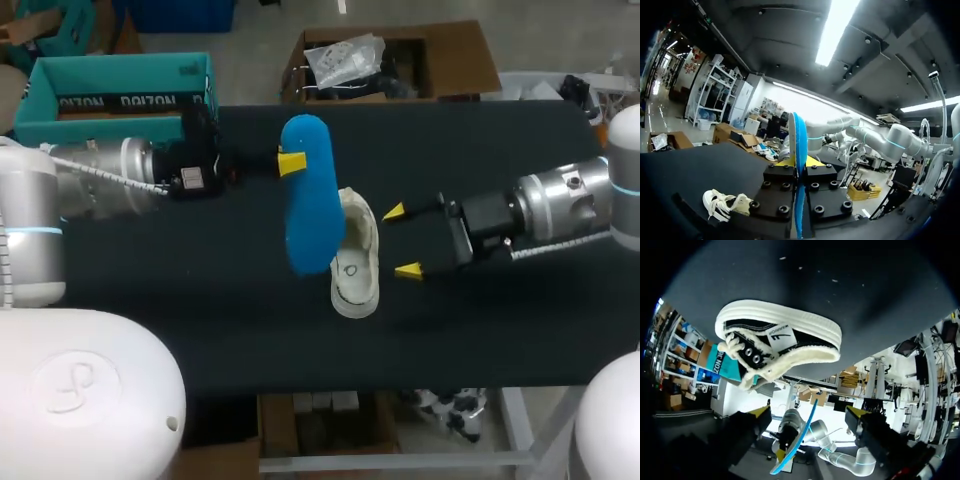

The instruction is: Open the shoe tongue, take the insole out of the shoe, put the insole back into the shoe, and pack the shoe into the shoebox

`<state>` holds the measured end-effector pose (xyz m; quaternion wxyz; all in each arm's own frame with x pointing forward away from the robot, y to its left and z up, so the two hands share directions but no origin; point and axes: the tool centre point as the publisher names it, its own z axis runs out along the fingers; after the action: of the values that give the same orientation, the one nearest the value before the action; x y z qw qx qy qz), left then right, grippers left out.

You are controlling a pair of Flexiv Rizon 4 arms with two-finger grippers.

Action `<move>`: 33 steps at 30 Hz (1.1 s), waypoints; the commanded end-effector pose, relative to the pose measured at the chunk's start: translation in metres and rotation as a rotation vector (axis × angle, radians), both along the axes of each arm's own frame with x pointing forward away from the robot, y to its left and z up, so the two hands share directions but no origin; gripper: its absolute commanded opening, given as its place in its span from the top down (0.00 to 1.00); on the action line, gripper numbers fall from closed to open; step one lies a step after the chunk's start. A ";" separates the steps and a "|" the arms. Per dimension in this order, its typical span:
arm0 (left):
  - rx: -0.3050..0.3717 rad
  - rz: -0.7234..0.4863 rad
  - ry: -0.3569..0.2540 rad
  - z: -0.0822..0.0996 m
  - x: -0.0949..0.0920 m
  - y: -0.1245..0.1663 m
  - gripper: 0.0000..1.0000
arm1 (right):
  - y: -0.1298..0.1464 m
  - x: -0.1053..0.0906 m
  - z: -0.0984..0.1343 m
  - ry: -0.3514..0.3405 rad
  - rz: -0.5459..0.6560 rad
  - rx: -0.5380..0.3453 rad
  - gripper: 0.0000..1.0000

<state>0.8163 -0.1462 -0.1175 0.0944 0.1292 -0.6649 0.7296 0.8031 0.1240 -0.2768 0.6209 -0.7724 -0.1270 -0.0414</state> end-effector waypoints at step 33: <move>-0.159 -0.098 -0.369 -0.061 -0.029 -0.055 1.00 | 0.021 -0.012 -0.003 0.154 -0.025 0.085 0.68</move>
<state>0.7885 -0.1995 -0.1741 0.0173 -0.0477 -0.6275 0.7770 0.7888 0.1454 -0.2772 0.6581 -0.7501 -0.0652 0.0022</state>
